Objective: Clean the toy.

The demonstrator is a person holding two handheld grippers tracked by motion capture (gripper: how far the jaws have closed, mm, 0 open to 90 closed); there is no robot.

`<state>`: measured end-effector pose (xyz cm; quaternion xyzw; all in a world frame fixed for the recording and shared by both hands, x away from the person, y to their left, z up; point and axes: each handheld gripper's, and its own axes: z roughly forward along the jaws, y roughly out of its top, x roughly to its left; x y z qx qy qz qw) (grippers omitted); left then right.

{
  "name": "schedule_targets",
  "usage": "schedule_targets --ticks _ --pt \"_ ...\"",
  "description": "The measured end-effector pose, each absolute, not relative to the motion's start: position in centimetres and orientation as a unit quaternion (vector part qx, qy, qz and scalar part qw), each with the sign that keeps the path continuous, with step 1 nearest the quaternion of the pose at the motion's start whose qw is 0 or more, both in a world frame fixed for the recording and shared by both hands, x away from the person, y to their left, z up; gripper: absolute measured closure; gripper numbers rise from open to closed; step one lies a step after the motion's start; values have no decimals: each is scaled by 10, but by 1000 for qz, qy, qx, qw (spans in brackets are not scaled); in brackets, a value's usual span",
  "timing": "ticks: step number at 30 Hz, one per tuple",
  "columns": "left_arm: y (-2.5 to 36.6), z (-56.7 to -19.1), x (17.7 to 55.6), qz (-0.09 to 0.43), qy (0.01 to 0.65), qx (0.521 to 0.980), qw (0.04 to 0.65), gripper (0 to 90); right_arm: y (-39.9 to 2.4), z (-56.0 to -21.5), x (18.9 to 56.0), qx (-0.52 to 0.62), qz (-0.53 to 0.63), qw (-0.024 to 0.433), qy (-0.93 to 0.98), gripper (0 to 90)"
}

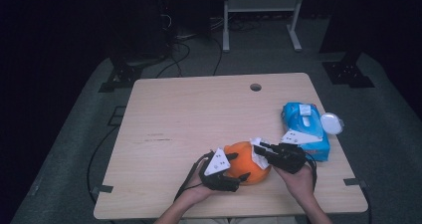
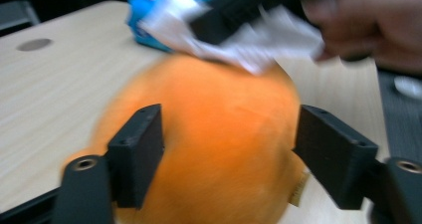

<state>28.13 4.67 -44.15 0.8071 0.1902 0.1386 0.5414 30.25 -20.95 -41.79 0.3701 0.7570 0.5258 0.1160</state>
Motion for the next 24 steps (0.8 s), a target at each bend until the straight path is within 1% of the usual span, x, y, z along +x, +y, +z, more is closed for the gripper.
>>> schedule_targets --ticks 1,2,5,6,7,8,10,13,14,16,18,21,24 --pt "48 -441 283 143 201 802 544 226 -209 -418 302 370 526 116 757 762" --pt "51 -441 290 151 219 793 548 149 -211 -421 303 368 530 98 757 762" --pt "49 -447 293 147 213 796 547 121 -205 -420 301 346 528 86 771 763" --pt "45 -456 292 154 192 803 542 123 -203 -418 301 339 526 84 775 763" --pt "44 -459 292 159 187 807 538 163 -202 -416 300 335 520 89 780 763" --pt "44 -459 292 159 187 807 538 229 -203 -416 301 334 515 97 783 763" --pt "42 -456 292 155 194 812 528 299 -210 -416 302 345 515 104 778 763" --pt "44 -455 290 152 196 815 524 314 -226 -417 305 378 505 124 766 764" --pt "45 -454 290 150 195 814 526 313 -231 -419 307 388 506 117 761 763" --pt "46 -450 290 151 188 812 531 287 -236 -423 310 394 519 88 753 764" --pt "45 -444 290 156 177 807 541 232 -232 -424 309 386 520 85 757 763" --pt "43 -438 291 149 170 803 551 195 -229 -424 309 379 524 80 758 763" --pt "31 -438 299 133 154 814 544 169 -227 -424 308 373 528 69 760 761"
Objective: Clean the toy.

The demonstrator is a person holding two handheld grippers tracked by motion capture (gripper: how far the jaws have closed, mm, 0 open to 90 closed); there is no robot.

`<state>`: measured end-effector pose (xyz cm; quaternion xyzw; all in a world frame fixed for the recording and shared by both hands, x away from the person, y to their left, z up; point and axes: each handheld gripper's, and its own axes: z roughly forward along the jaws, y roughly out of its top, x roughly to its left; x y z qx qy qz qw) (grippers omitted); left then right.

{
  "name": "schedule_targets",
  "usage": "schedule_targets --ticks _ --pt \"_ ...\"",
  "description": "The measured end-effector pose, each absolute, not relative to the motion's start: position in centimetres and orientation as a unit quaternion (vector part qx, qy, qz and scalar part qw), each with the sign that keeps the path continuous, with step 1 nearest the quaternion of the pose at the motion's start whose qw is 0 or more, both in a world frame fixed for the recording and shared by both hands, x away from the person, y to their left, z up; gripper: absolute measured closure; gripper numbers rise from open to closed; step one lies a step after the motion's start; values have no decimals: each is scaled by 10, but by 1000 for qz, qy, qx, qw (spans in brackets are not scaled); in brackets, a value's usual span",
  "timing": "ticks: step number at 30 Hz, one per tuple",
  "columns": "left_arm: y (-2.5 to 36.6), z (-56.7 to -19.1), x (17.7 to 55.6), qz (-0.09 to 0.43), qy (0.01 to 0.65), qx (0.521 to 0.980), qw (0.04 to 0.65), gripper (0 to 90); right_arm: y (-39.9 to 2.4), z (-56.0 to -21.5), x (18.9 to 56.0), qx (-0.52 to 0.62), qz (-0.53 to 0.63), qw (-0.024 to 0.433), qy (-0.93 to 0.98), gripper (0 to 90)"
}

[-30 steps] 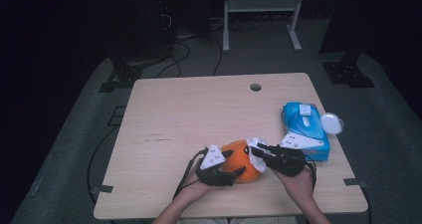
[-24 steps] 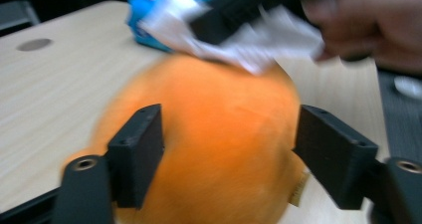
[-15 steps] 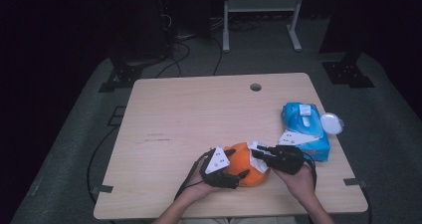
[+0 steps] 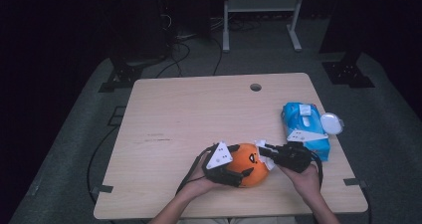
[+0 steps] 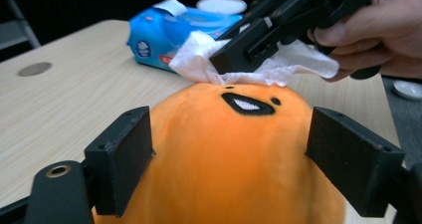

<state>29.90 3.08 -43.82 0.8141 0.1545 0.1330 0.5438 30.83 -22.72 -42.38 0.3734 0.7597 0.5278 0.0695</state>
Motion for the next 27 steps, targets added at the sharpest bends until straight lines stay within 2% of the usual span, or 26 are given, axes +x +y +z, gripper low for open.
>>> schedule_targets --ticks 2,5,7,13,16,21,27 --pt "25 -442 302 119 159 823 532 157 -229 -423 307 374 526 75 760 754" --pt "20 -446 303 122 160 831 519 284 -234 -423 306 378 531 82 754 751" --pt "14 -450 301 144 162 838 500 378 -245 -425 306 388 537 73 746 751" --pt "11 -442 295 196 172 833 488 518 -263 -432 296 394 532 71 746 750" --pt "15 -437 295 219 195 817 497 538 -277 -432 292 401 531 80 743 750" --pt "23 -432 301 228 211 810 497 545 -285 -434 294 407 520 93 746 750" --pt "58 -415 322 266 254 789 493 542 -276 -437 295 396 499 105 764 750"
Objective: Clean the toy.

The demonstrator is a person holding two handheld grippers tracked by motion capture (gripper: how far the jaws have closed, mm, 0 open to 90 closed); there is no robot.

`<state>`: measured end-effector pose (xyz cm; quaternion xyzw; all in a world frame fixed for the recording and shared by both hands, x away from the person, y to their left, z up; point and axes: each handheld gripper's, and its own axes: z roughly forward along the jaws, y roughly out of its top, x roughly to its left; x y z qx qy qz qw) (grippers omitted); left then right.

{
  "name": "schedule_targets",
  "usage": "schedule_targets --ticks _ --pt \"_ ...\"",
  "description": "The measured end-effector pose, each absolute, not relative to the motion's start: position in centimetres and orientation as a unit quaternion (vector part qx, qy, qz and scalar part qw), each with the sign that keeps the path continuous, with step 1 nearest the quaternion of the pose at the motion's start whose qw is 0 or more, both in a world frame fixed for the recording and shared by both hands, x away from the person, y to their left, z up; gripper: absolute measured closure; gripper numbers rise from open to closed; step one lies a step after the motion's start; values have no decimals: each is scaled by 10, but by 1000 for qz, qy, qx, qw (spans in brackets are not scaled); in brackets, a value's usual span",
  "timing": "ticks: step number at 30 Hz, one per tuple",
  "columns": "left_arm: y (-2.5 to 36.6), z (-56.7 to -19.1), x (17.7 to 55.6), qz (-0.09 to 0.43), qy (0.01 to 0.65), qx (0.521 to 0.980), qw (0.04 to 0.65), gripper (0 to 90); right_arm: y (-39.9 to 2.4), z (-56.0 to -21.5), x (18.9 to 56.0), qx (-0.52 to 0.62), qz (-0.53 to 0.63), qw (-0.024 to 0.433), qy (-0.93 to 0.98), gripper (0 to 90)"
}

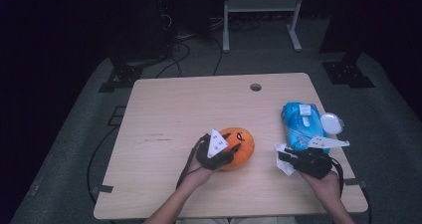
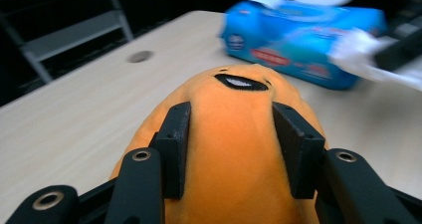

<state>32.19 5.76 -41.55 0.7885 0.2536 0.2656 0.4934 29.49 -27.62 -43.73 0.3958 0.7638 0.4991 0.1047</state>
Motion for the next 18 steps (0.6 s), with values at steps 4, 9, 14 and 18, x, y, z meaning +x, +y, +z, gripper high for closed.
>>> schedule_targets --ticks 4,9,14,18 --pt "75 -417 334 269 286 778 491 531 -272 -441 296 394 487 108 772 750" --pt "83 -427 339 259 306 775 489 522 -272 -446 299 399 480 108 774 721" --pt "85 -432 341 234 312 773 500 485 -271 -451 301 398 479 93 777 650" --pt "87 -430 342 226 314 773 503 462 -271 -453 303 400 479 84 777 613"
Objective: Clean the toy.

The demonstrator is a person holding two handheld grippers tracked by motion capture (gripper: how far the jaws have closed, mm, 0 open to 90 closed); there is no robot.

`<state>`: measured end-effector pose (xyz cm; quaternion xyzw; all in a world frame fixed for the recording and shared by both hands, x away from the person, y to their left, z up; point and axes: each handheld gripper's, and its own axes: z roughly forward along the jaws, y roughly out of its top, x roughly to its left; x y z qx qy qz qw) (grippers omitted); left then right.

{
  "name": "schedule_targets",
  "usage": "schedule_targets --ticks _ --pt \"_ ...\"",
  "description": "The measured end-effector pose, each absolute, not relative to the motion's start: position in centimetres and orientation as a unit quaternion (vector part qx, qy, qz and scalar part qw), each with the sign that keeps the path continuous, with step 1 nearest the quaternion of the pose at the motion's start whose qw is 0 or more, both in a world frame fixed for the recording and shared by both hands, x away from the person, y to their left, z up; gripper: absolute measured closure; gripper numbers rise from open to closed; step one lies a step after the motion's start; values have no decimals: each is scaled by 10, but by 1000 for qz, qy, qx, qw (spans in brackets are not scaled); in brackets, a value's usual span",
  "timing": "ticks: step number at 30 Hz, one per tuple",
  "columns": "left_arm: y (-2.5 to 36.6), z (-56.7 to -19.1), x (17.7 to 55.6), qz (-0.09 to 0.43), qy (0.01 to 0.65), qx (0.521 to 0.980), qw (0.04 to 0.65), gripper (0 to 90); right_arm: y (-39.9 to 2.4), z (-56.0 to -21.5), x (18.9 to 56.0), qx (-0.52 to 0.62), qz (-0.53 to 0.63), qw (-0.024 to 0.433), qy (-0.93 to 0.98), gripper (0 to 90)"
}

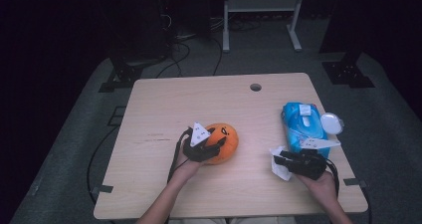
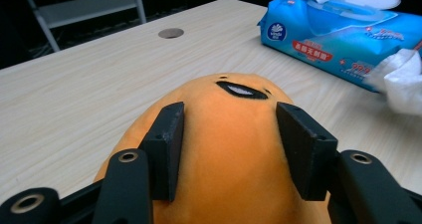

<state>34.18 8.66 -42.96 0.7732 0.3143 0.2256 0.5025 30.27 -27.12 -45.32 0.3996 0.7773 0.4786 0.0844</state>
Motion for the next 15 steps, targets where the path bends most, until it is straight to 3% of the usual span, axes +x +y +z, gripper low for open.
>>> schedule_targets --ticks 15 --pt "98 -414 338 214 322 757 527 353 -277 -454 307 406 490 78 768 528"
